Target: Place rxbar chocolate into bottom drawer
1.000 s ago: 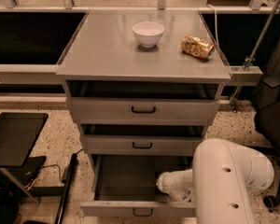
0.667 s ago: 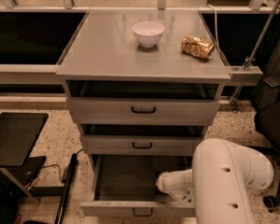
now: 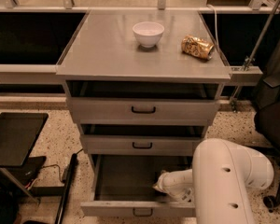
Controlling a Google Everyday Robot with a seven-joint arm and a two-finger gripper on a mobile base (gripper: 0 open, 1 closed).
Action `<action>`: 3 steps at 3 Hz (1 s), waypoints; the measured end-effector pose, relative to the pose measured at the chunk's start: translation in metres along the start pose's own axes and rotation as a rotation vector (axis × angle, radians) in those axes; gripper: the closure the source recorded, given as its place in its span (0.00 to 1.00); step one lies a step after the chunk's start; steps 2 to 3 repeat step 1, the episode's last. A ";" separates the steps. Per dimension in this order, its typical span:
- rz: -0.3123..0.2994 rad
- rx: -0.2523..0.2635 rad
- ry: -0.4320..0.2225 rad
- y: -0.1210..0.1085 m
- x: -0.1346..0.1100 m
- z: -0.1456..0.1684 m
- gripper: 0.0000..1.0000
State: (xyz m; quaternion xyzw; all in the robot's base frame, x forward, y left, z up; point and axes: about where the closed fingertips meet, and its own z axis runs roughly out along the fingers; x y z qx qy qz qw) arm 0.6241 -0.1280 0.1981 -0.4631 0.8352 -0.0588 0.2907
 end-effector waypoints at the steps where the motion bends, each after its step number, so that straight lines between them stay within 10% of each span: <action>1: 0.000 0.000 0.000 0.000 0.000 0.000 0.00; 3: 0.000 0.000 0.000 0.000 0.000 0.000 0.00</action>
Offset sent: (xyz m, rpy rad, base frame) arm 0.0000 0.0000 0.0000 0.0000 0.0000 0.0000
